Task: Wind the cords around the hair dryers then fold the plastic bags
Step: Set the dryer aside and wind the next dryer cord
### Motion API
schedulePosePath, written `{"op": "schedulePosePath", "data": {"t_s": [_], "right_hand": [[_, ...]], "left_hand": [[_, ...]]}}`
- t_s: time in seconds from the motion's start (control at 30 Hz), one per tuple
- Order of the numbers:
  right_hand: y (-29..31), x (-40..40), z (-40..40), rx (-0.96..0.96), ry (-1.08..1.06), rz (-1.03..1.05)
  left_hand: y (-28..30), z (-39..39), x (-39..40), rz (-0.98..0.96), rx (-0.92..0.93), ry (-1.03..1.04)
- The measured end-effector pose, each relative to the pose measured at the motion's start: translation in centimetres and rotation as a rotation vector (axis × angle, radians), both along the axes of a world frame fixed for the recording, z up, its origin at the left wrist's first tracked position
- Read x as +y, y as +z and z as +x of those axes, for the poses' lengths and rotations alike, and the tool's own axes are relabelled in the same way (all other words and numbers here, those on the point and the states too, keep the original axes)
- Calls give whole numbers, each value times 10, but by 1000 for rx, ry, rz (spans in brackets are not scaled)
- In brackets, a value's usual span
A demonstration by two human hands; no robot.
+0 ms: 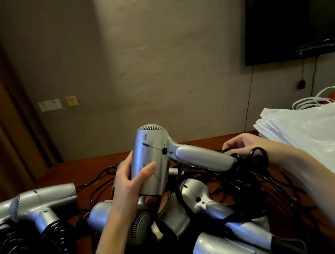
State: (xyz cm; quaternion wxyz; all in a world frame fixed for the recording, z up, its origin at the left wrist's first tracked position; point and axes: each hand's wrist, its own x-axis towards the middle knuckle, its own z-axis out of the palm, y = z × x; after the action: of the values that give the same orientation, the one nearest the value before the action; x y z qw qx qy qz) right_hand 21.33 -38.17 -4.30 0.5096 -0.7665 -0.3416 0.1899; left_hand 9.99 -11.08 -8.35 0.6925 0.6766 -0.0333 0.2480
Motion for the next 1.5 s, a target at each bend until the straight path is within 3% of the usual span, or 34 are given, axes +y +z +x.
{"op": "schedulePosePath", "data": {"t_s": [0.2,0.43,0.53,0.6,0.73,1.0,1.17,1.33,1.5], "right_hand": [[17,-7,-14,98,-44,56],[34,13,-35,-630,-330,-276],[36,18,-47,-742,-331,-334],[38,19,-51,-688,-327,-304],[35,23,-51,-353,-212,-119],[12,46,-56,-373,-38,-20],[11,44,-54,-214,-13,174],[3,39,-44,-138,56,92],[0,37,-44,-101,98,-154]], "left_hand": [[-4,2,5,66,17,51],[-4,1,0,127,-24,121],[-3,1,-1,110,-49,170],[-3,0,-1,89,-58,194],[-4,1,0,24,-68,240],[-4,3,4,-266,-71,333],[-1,0,4,-352,-60,270],[0,-2,4,-354,-43,206],[3,-4,5,-319,-12,118]]}}
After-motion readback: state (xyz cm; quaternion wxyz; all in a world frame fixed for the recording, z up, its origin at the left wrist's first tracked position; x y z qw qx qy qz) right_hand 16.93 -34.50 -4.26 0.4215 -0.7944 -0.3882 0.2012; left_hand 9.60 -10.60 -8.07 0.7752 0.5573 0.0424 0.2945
